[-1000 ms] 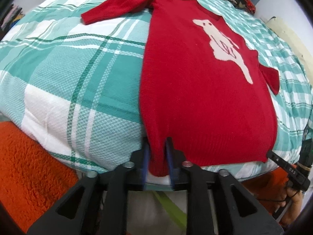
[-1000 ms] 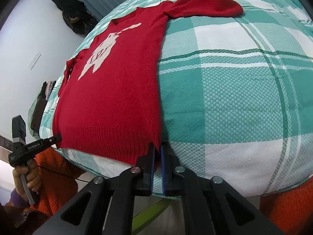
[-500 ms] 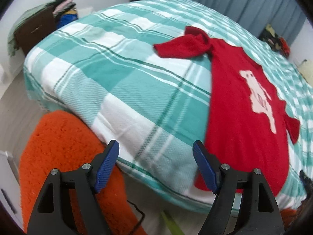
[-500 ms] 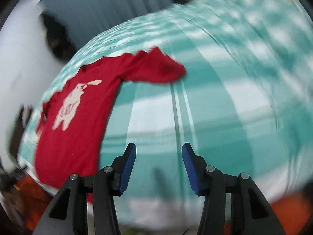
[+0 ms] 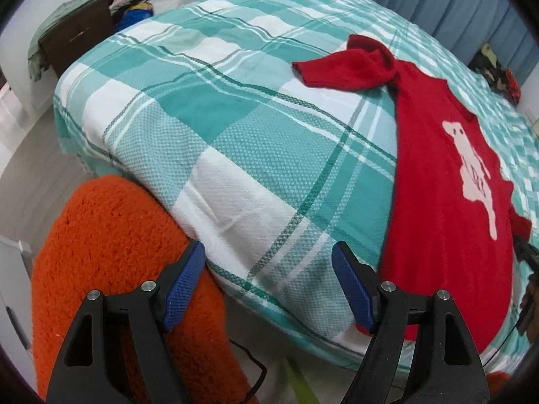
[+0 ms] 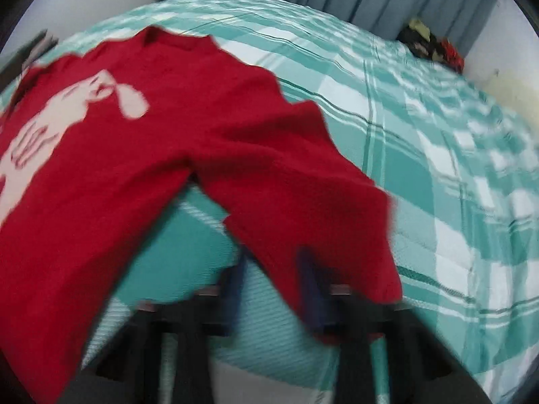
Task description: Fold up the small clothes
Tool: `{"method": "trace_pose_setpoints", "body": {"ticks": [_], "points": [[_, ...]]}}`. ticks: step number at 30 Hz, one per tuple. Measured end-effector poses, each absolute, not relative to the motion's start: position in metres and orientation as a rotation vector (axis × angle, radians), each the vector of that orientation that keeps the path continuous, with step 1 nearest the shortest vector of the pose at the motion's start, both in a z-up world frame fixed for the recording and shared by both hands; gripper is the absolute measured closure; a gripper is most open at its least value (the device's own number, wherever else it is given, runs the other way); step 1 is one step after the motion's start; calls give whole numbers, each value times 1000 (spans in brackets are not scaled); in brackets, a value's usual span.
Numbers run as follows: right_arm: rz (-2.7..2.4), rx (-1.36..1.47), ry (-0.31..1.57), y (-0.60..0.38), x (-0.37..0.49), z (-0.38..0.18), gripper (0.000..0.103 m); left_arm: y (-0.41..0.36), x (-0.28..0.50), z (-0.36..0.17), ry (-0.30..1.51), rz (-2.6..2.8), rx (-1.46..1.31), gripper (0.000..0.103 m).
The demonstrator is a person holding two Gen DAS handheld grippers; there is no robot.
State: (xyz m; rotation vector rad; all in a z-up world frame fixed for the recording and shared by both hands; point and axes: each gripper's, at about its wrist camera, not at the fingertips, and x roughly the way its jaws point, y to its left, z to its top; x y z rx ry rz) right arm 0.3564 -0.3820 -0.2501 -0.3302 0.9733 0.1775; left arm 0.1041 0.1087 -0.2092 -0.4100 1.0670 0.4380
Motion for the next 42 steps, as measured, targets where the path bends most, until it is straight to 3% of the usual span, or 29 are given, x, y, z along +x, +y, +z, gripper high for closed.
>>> {"method": "trace_pose_setpoints", "body": {"ticks": [7,9,11,15,22,24,25,26,31,39,42], "points": [[-68,439,802,-574,285,-208,96,106,109,-211,1078,429,-399,22],[-127,601,846,-624,271,-228,89,100,114,-214,1091,419,-373,22],[-161,695,889,-656,255,-247,73,95,115,-215,1102,418,-349,22],[-50,874,813,-684,240,-258,52,93,113,-214,1101,426,-338,22],[2,1124,741,-697,271,-291,54,90,116,-219,1124,446,-318,22],[0,1130,729,-693,279,-291,62,89,117,-220,1131,452,-309,22],[13,1105,756,-689,287,-291,89,88,118,-220,1134,453,-305,22],[10,1062,798,-686,293,-289,97,88,118,-220,1136,454,-301,22],[-216,694,795,-687,278,-245,98,90,116,-220,1135,449,-314,22],[-351,441,869,-669,283,-248,95,87,118,-222,1146,446,-292,20],[-324,498,846,-673,276,-246,69,89,118,-223,1149,441,-301,19]]}}
